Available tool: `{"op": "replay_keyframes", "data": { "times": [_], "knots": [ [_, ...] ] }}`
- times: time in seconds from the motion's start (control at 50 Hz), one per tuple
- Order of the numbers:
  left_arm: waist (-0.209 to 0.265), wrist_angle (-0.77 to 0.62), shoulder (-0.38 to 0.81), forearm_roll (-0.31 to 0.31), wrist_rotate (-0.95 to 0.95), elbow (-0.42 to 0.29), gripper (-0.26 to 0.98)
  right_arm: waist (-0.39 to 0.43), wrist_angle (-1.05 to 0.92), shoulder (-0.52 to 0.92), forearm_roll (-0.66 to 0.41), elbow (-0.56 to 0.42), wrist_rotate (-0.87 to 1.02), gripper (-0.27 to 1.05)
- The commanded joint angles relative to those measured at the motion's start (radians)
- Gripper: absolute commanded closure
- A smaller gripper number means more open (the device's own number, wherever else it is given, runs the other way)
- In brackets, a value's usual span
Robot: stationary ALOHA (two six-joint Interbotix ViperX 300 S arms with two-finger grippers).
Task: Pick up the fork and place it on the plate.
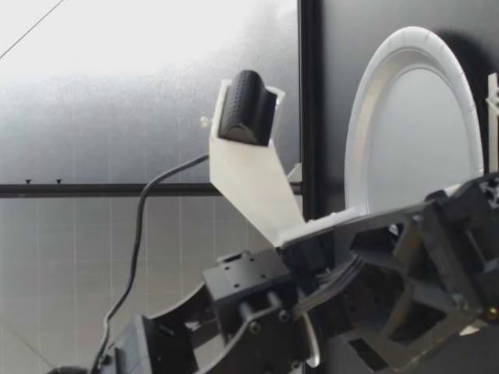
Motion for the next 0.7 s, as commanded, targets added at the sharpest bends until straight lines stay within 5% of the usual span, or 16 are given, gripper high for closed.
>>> {"op": "replay_keyframes", "data": {
  "times": [0.0, 0.24, 0.5, 0.68],
  "knots": [
    [-0.002, -0.005, -0.020, 0.005, 0.005, -0.018, 0.62, -0.005, -0.011, 0.003, 0.002, -0.014, 0.002, 0.90],
    [-0.002, -0.020, -0.149, 0.061, 0.077, -0.051, 0.62, -0.005, -0.011, 0.006, 0.002, -0.020, 0.000, 0.89],
    [0.014, -0.216, -0.318, 0.285, 0.061, -0.091, 0.62, -0.005, -0.002, 0.000, -0.015, -0.074, -0.028, 0.87],
    [0.037, -0.348, -0.390, 0.342, 0.061, -0.066, 0.62, -0.005, 0.048, -0.002, -0.032, -0.121, -0.057, 0.63]
  ]
}}
